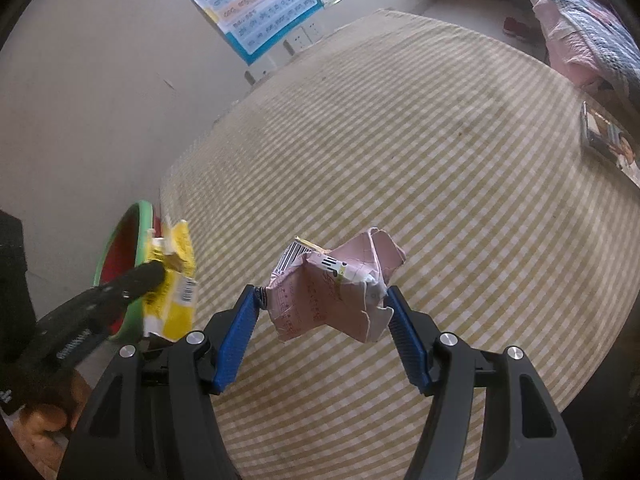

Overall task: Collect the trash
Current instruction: 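Carry the yellow box with the left gripper toward the red bin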

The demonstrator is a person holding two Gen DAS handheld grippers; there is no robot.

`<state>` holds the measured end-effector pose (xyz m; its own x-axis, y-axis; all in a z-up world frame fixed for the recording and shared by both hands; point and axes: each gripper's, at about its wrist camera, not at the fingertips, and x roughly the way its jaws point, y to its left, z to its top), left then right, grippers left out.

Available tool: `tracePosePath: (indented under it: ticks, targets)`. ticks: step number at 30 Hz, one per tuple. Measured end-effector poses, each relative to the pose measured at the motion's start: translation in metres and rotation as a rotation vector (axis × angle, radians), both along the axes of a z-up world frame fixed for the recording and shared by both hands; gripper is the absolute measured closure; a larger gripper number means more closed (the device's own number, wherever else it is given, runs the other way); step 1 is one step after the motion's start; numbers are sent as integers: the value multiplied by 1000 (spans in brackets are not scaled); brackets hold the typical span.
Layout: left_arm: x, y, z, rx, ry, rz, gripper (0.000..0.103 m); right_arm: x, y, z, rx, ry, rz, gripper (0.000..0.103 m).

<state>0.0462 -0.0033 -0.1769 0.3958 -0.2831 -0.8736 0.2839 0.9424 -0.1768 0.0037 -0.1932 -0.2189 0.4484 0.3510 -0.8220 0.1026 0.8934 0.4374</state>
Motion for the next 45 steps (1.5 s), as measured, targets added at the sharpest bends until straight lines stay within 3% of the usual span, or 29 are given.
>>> tracePosePath:
  ticks: [4,17,24,35,45]
  targets:
    - [2,1,-17,-1,50,12,93,0,1,-2,-6,9,1,40]
    - [0,-4,-35,21,79,-1,84,4,3,-9,0,26,7,40]
    - [-2,0,-16,12,18,21,91,3,4,-4,-6,14,8,40]
    - [-4,4,29,-7,-122,41,91,4,30,24,-92,-58,81,40]
    - [-5,24,37,-14,-153,78,91,4,48,38,-130,-94,136,40]
